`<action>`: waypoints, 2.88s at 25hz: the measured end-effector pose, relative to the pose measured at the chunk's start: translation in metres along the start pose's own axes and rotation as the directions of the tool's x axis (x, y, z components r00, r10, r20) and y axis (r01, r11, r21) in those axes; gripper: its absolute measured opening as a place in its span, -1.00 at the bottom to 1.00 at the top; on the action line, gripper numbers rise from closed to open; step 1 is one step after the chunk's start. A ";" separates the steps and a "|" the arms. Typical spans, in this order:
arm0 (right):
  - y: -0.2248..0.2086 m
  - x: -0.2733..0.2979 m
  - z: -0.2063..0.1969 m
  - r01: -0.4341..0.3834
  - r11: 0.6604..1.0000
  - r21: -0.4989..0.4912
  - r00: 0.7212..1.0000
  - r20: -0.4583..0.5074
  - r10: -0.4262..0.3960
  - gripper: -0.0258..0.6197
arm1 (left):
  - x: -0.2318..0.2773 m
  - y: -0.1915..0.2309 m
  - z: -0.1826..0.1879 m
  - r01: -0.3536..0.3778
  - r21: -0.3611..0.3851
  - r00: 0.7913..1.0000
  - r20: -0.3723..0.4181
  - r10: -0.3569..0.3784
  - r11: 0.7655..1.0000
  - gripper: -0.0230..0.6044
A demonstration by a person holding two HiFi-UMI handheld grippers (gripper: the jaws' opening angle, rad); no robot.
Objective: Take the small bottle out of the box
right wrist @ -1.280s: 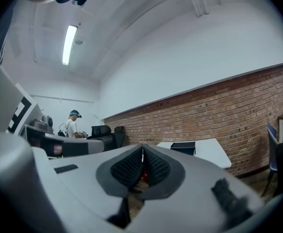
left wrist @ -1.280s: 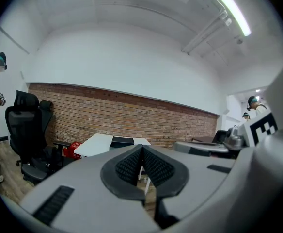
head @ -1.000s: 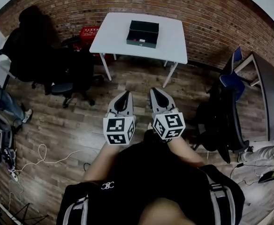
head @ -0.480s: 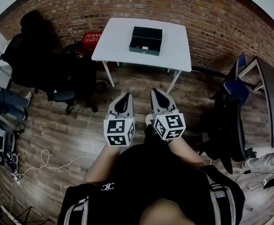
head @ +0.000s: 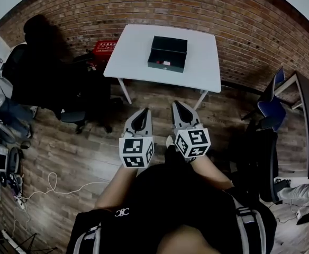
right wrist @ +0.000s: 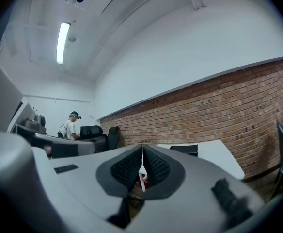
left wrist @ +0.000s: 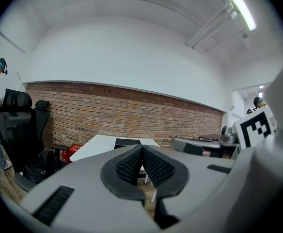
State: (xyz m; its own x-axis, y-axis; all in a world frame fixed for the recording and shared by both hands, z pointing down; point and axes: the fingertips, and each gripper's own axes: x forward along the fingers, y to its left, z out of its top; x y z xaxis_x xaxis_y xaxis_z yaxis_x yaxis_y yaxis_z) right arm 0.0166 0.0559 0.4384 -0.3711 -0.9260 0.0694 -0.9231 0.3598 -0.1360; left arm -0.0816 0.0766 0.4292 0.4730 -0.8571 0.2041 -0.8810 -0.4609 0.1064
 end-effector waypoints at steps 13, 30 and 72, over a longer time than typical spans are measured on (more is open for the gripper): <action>-0.060 0.076 0.024 -0.040 0.999 0.001 0.999 -0.027 0.040 -0.83 | 0.093 0.017 0.034 -0.042 -0.010 0.999 -0.021 0.042 0.999 -0.91; -0.148 0.187 0.032 -0.082 0.996 0.046 0.994 -0.073 0.085 -0.83 | 0.220 0.037 0.052 -0.093 -0.007 0.991 -0.097 0.092 0.996 -0.91; -0.199 0.342 -0.032 -0.328 0.929 -0.170 0.896 -0.369 0.248 -0.83 | 0.348 0.120 0.065 -0.079 -0.063 0.987 -0.146 0.069 0.995 -0.91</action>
State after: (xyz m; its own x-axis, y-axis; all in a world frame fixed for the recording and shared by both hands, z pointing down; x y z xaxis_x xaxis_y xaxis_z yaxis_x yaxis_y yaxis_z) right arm 0.0706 -0.3285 0.5204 -0.5988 -0.6976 0.3933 -0.7533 0.6574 0.0190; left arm -0.0223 -0.2922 0.4498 0.4052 -0.8442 0.3508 -0.9142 -0.3760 0.1512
